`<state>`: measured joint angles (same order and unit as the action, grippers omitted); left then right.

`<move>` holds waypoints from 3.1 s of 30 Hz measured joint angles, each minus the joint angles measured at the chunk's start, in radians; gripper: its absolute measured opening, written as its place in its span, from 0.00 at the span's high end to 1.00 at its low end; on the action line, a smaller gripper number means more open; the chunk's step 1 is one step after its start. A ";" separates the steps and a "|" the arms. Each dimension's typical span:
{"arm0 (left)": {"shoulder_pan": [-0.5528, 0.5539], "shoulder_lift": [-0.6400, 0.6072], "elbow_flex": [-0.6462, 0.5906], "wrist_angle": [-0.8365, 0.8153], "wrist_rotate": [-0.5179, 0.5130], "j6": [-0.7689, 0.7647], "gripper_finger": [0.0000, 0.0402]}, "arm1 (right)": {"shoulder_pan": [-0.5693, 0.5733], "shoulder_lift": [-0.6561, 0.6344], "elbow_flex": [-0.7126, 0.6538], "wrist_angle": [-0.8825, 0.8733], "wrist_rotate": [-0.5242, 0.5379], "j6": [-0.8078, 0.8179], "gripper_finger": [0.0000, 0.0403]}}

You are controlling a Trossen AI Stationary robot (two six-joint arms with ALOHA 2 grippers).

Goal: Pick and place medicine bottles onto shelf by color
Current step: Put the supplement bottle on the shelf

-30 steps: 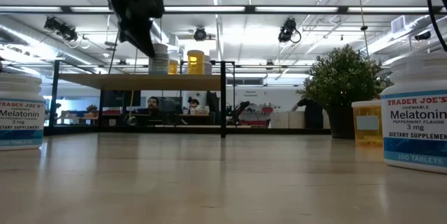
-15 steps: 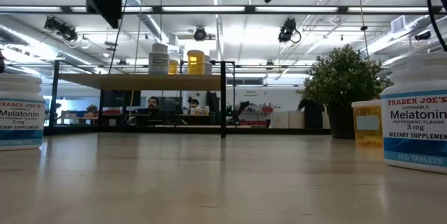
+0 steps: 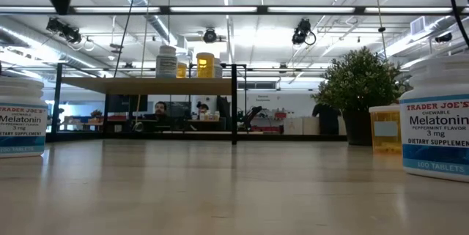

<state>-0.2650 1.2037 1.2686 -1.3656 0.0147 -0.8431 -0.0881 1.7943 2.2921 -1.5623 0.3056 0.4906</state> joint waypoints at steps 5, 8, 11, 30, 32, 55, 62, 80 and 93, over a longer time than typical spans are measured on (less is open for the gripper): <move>-0.104 0.008 0.000 -0.005 -0.059 -0.167 0.16 | 0.062 0.000 0.000 0.019 0.044 0.006 0.39; -0.144 0.034 -0.001 -0.022 -0.059 -0.246 0.15 | 0.085 0.000 0.000 0.017 0.052 0.003 0.39; -0.169 0.070 -0.001 -0.030 -0.059 -0.311 0.15 | 0.106 0.000 0.000 0.017 0.052 -0.009 0.39; -0.197 0.291 -0.002 0.090 -0.021 -0.449 0.15 | 0.163 0.000 0.000 0.016 0.035 -0.167 0.39; -0.198 0.290 -0.002 0.071 -0.045 -0.436 0.15 | 0.163 0.000 0.000 0.016 0.029 -0.183 0.39; -0.135 0.221 -0.267 0.271 0.001 -0.306 0.22 | 0.155 0.000 0.000 0.016 0.044 -0.240 0.39; -0.102 0.223 -0.336 0.345 0.064 -0.289 0.22 | 0.135 0.000 0.000 0.016 0.044 -0.231 0.39; -0.103 0.223 -0.344 0.353 0.033 -0.297 0.30 | 0.121 0.000 0.000 0.016 0.042 -0.240 0.39; -0.111 0.243 -0.344 0.367 0.023 -0.311 0.44 | 0.121 0.000 0.000 0.016 0.041 -0.237 0.39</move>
<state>-0.3758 1.4464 0.9249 -0.9989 0.0380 -1.1540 0.0326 1.7939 2.2921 -1.5459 0.3466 0.2535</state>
